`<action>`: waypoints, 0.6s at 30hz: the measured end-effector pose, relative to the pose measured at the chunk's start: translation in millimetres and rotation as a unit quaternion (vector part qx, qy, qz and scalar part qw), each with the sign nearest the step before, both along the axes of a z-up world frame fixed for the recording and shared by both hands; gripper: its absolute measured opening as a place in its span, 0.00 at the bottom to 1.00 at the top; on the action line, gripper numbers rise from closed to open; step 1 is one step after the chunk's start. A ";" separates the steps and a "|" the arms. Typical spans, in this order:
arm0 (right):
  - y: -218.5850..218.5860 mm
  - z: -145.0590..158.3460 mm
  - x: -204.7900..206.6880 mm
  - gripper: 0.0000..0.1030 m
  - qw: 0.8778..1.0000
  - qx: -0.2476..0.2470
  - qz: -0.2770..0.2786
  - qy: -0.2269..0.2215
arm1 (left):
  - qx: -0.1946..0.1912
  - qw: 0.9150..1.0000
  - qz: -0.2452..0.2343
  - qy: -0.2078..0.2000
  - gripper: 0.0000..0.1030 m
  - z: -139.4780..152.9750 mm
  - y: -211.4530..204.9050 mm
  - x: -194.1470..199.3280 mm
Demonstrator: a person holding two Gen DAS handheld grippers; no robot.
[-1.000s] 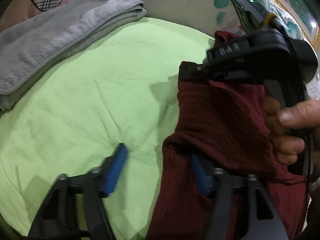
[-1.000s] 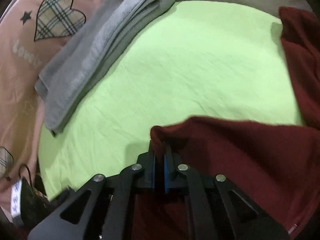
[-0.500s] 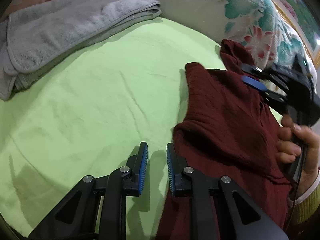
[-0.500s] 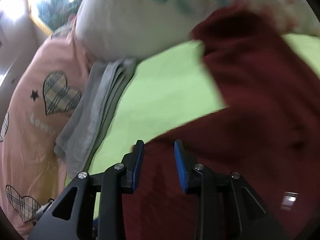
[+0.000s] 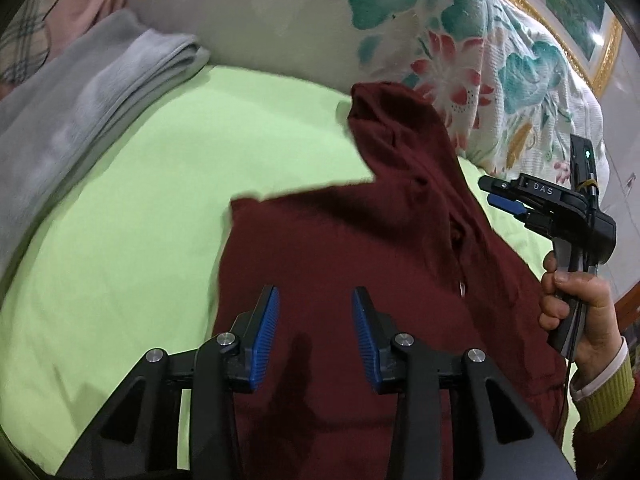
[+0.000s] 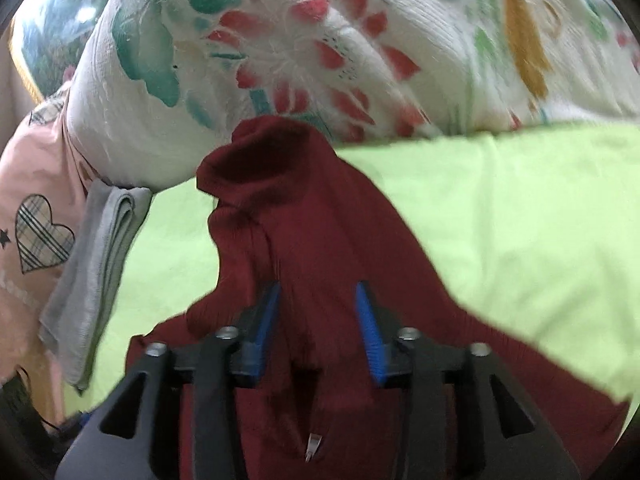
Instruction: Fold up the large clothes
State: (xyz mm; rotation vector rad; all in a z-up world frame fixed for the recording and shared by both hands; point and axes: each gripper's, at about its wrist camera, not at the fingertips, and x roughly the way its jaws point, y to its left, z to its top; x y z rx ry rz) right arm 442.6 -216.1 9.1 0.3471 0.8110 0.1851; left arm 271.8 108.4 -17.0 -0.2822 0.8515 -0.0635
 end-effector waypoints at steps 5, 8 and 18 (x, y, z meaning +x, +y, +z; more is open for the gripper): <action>10.2 9.0 40.6 0.57 0.998 -0.054 0.015 -0.016 | 0.019 1.000 -0.004 -0.001 0.47 11.1 -4.1 60.6; 16.0 7.4 64.0 0.57 0.996 -0.082 0.023 -0.016 | 0.013 1.000 -0.002 0.012 0.47 12.1 -1.5 100.9; -0.2 -11.3 123.2 0.05 0.998 -0.052 0.017 0.007 | 0.003 0.999 -0.035 0.040 0.51 -3.7 -13.1 231.6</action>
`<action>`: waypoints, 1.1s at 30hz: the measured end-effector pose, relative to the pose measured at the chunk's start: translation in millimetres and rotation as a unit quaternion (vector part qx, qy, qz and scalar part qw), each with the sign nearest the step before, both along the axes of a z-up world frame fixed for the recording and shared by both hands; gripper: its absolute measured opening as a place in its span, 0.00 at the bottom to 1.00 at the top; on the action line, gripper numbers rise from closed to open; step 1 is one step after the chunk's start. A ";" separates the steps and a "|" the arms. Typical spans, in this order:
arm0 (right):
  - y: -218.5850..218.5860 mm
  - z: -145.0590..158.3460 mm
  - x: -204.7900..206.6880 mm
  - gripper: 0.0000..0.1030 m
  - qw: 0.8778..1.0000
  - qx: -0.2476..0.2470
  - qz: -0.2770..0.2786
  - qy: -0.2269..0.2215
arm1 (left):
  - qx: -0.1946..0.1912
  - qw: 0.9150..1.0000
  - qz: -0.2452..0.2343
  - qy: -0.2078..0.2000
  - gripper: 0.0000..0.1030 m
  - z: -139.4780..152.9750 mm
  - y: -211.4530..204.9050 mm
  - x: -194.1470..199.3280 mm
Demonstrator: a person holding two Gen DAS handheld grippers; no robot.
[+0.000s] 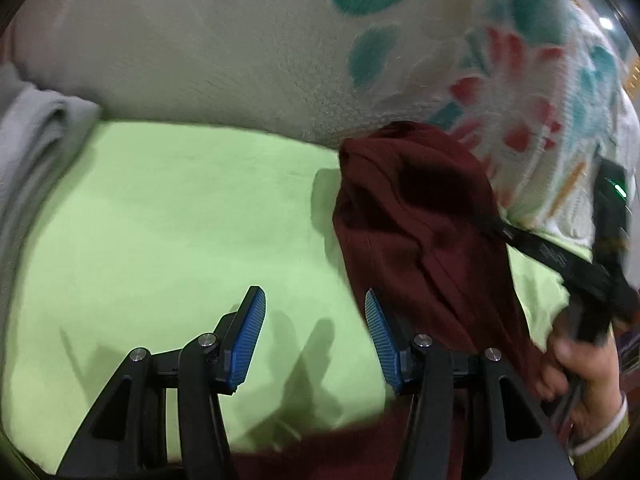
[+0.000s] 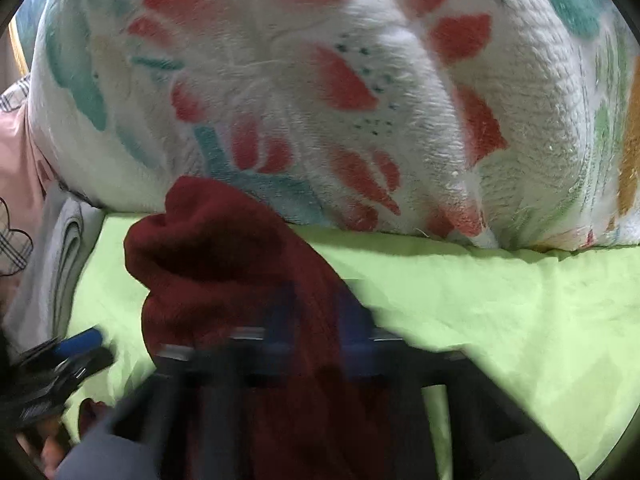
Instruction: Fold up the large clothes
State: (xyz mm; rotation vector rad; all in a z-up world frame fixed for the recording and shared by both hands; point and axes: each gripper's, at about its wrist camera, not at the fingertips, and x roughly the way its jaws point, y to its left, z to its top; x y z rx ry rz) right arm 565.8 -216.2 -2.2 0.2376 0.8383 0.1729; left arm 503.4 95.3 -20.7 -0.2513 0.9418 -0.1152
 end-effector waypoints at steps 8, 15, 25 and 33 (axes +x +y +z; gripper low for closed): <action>-47.3 15.2 -17.9 0.04 0.999 0.014 -0.022 -0.028 | -0.020 0.998 -0.051 0.009 0.51 -16.8 -28.4 49.0; -80.3 5.2 -35.0 0.04 0.997 0.049 -0.046 -0.021 | -0.008 0.997 -0.077 0.002 0.03 -19.2 -55.8 59.9; -87.2 55.1 -158.1 0.04 0.994 0.068 -0.017 -0.086 | 0.010 0.981 -0.142 -0.132 0.02 58.4 -60.9 -76.9; -95.2 23.7 -278.5 0.04 0.996 0.067 -0.028 -0.056 | 0.075 0.964 -0.203 -0.151 0.03 17.7 -85.5 -202.4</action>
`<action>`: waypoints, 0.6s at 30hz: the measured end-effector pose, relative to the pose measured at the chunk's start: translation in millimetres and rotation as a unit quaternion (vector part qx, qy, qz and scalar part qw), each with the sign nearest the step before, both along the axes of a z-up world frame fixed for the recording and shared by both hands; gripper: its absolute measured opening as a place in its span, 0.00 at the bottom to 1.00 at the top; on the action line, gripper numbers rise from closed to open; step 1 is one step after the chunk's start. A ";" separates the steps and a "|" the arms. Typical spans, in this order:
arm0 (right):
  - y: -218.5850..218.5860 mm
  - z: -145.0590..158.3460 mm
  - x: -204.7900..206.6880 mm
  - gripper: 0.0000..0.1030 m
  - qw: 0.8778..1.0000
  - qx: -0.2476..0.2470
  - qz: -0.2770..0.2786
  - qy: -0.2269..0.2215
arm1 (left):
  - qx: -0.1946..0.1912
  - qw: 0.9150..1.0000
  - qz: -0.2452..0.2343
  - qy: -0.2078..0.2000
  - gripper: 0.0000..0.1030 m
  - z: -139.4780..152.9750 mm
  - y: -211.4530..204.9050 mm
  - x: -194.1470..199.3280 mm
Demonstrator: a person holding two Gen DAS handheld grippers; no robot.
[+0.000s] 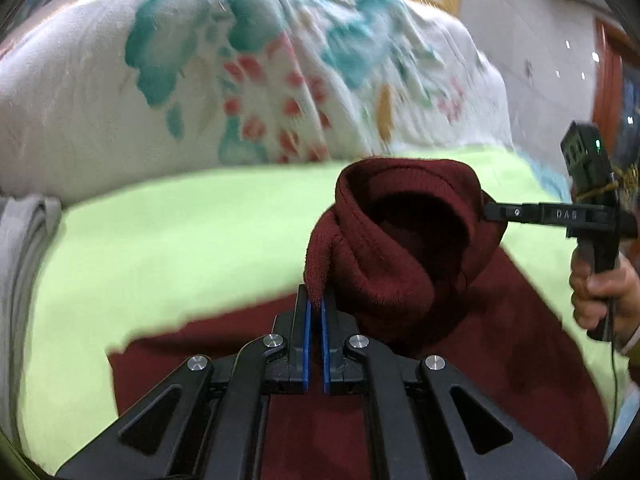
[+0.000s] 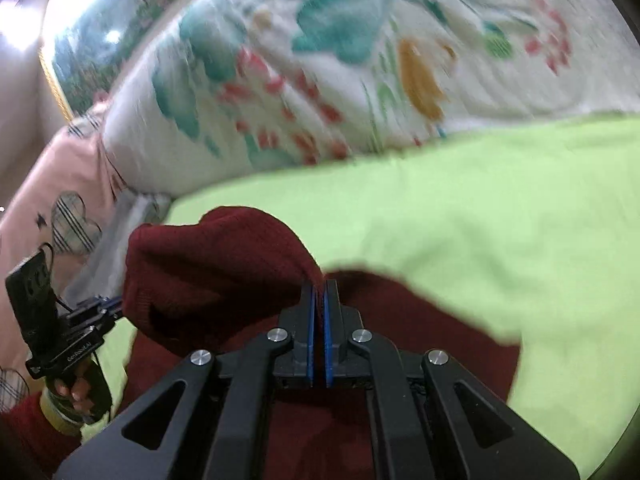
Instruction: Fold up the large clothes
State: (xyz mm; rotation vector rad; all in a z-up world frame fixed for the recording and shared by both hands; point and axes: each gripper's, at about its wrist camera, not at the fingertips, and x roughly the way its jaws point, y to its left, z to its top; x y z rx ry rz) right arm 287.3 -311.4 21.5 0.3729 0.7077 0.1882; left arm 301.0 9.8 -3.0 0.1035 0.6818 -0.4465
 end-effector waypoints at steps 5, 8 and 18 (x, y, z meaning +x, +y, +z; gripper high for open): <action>-0.6 -50.3 -29.9 0.07 0.997 0.017 -0.027 0.077 | 0.033 0.999 0.010 0.041 0.03 -41.5 -2.9 -21.4; -2.7 -52.5 -48.9 0.21 0.995 0.023 -0.045 0.087 | 0.022 0.997 0.024 0.068 0.06 -47.4 11.6 -26.9; 85.2 13.3 -28.6 0.74 0.996 -0.065 0.065 -0.007 | -0.133 0.982 0.032 0.134 0.41 -28.4 30.0 -38.5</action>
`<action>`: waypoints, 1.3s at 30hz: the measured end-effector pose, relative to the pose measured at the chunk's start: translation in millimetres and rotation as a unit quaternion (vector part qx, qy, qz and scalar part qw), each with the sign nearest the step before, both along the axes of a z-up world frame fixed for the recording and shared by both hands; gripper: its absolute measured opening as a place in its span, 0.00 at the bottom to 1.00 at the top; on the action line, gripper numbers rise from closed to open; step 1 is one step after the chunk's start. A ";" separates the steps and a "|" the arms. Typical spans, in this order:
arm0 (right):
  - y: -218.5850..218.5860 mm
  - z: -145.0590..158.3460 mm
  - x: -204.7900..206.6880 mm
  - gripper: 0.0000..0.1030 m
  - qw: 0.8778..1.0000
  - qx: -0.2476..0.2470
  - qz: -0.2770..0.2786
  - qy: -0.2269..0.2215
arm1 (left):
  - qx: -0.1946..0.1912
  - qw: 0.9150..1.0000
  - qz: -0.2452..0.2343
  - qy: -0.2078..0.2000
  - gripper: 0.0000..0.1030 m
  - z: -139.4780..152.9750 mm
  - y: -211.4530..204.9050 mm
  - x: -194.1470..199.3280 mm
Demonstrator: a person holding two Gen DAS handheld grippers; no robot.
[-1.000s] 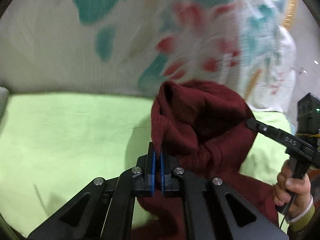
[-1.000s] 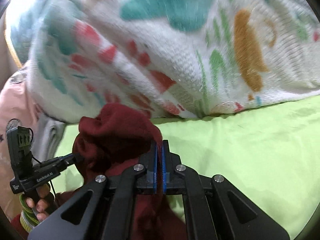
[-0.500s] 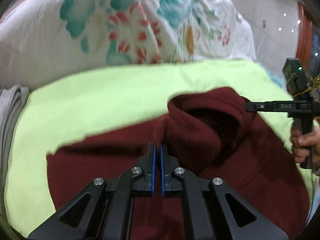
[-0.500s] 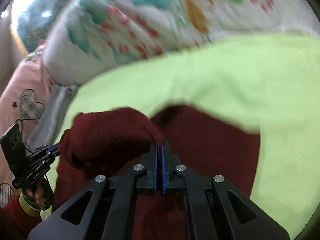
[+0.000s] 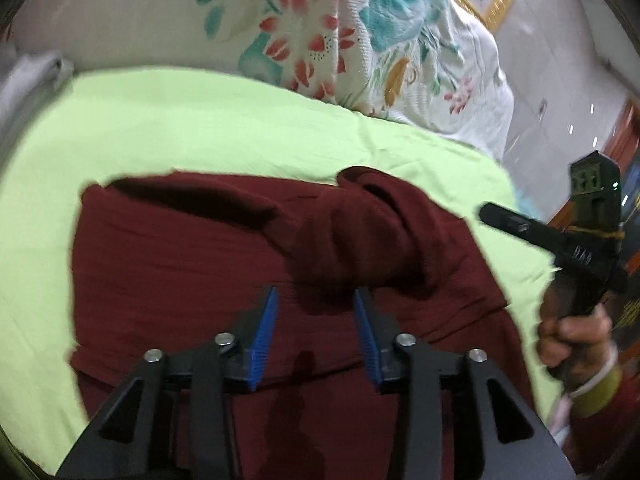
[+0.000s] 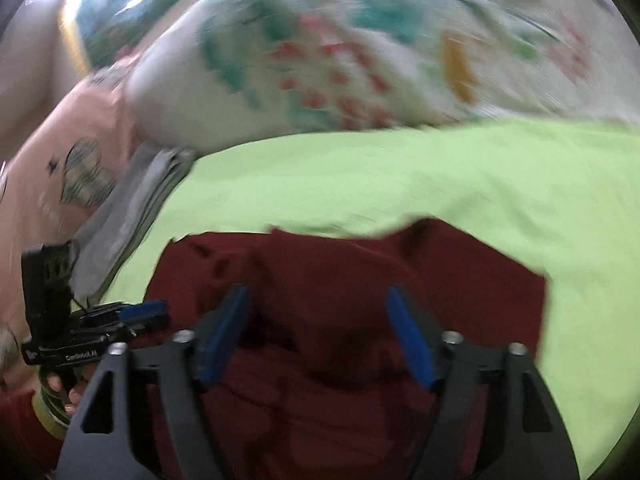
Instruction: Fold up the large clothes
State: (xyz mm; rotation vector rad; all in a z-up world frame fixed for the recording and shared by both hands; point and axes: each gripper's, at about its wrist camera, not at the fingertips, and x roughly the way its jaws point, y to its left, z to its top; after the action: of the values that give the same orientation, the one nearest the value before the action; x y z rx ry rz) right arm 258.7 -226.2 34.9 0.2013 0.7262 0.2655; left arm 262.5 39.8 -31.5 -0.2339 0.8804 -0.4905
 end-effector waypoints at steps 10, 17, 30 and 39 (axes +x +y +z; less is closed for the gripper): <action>21.7 -35.7 66.3 0.08 0.995 -0.069 0.008 0.069 | -0.097 0.992 0.024 0.076 0.47 -15.8 18.6 8.5; -1.7 -7.0 -41.3 0.07 0.996 0.065 0.063 -0.022 | -0.159 0.980 0.019 0.116 0.50 -34.8 23.5 11.1; -52.8 -33.5 -102.7 0.54 0.988 0.152 -0.008 0.017 | -0.207 0.966 0.016 0.153 0.55 -51.0 16.8 21.8; -87.4 -51.7 -52.7 0.54 0.977 0.156 -0.129 0.069 | -0.156 0.971 -0.009 0.183 0.03 -61.8 -22.8 62.6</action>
State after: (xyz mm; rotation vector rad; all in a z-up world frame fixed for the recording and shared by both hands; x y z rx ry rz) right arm 206.0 -313.6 -16.8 0.6140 0.7855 0.1168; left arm 325.1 17.0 -93.2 -0.6203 1.1646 -0.6131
